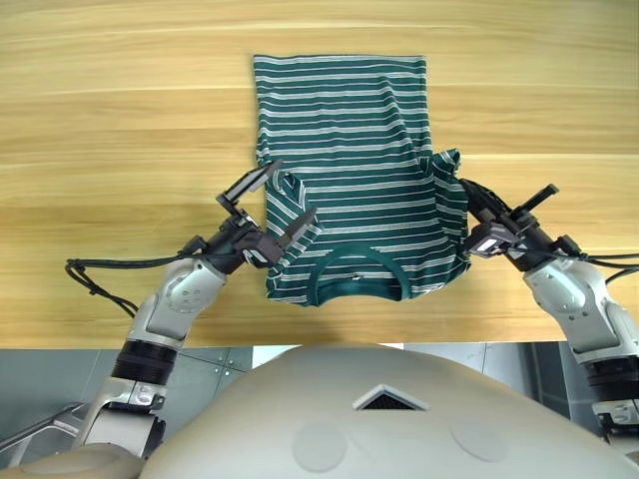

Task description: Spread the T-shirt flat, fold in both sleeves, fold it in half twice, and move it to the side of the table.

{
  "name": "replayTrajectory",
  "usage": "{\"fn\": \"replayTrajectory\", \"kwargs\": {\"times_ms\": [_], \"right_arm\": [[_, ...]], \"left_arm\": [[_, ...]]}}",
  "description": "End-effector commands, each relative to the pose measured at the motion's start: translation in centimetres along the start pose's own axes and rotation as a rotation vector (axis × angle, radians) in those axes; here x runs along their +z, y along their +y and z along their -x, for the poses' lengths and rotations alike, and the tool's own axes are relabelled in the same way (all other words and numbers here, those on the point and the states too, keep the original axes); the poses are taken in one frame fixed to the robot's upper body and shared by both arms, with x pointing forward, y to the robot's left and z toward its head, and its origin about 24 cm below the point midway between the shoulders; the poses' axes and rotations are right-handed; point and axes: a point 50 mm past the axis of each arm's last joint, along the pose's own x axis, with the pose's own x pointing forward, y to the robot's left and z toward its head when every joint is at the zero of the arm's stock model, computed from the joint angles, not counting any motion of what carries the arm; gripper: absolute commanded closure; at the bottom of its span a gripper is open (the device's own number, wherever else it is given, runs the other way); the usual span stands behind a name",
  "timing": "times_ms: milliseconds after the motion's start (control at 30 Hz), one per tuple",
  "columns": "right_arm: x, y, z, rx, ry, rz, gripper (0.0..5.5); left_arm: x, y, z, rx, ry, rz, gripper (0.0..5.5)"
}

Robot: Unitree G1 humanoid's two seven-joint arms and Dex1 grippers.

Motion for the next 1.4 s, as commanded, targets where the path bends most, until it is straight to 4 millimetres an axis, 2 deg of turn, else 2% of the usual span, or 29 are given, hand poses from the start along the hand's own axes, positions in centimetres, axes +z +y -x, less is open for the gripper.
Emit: {"fn": "replayTrajectory", "kwargs": {"times_ms": [33, 200, 433, 567, 767, 833, 900, 933, 967, 1033, 1100, 1133, 1233, 1333, 1400], "right_arm": [[1.3, 0.1, -0.8, 0.022, -0.08, -0.03, 5.48], [2.4, 1.6, -1.6, 0.108, -0.149, -0.073, 5.48], [2.3, 2.2, -2.5, 0.156, -0.153, -0.079, 5.48], [1.8, 2.4, -2.4, 0.193, -0.137, -0.076, 4.64], [0.9, 2.4, -1.3, 0.241, -0.093, -0.057, 3.58], [0.7, 2.7, -1.0, 0.274, -0.083, -0.053, 3.29], [0.5, 2.7, -0.5, 0.302, -0.07, -0.04, 2.9], [0.7, 1.9, -0.4, 0.274, -0.085, -0.04, 2.9], [1.1, 0.2, -0.6, 0.199, -0.126, -0.051, 2.9], [2.2, -4.4, -1.1, -0.004, -0.233, -0.078, 2.9], [2.8, -7.6, -1.4, -0.148, -0.306, -0.127, 2.9], [2.9, -8.4, -1.4, -0.176, -0.327, -0.148, 2.9], [2.0, -9.0, -1.3, -0.161, -0.299, -0.148, 2.9], [0.4, -8.6, -1.7, -0.132, -0.231, -0.145, 2.9], [-0.6, -8.7, -1.9, -0.129, -0.196, -0.143, 2.9]], "left_arm": [[-0.1, 0.1, -0.4, 0.001, -0.01, -0.015, 0.92], [-0.3, -0.1, -0.6, -0.006, -0.001, -0.013, 0.92], [-0.6, -0.4, -0.9, -0.009, 0.003, -0.014, 0.92], [-0.8, -0.3, -0.7, -0.013, 0.013, -0.021, 0.92], [-1.2, 1.0, 0.5, -0.021, 0.057, -0.077, 0.92], [-1.7, 1.6, 1.3, -0.035, 0.098, -0.108, 0.92], [-2.5, 3.1, 2.7, -0.043, 0.182, -0.175, 0.92], [-2.9, 4.1, 3.8, -0.042, 0.234, -0.212, 0.92], [-3.2, 5.3, 5.2, -0.054, 0.296, -0.252, 0.92], [-3.5, 6.5, 7.5, -0.123, 0.386, -0.291, 0.92], [-3.2, 6.0, 8.5, -0.215, 0.4, -0.269, 0.92], [-2.9, 5.4, 8.7, -0.275, 0.399, -0.248, 0.92], [-2.4, 4.0, 9.1, -0.432, 0.393, -0.21, 0.92], [-1.0, 1.3, 8.5, -0.602, 0.313, -0.139, 0.92], [-0.1, 0.3, 8.1, -0.659, 0.274, -0.108, 0.92]]}}
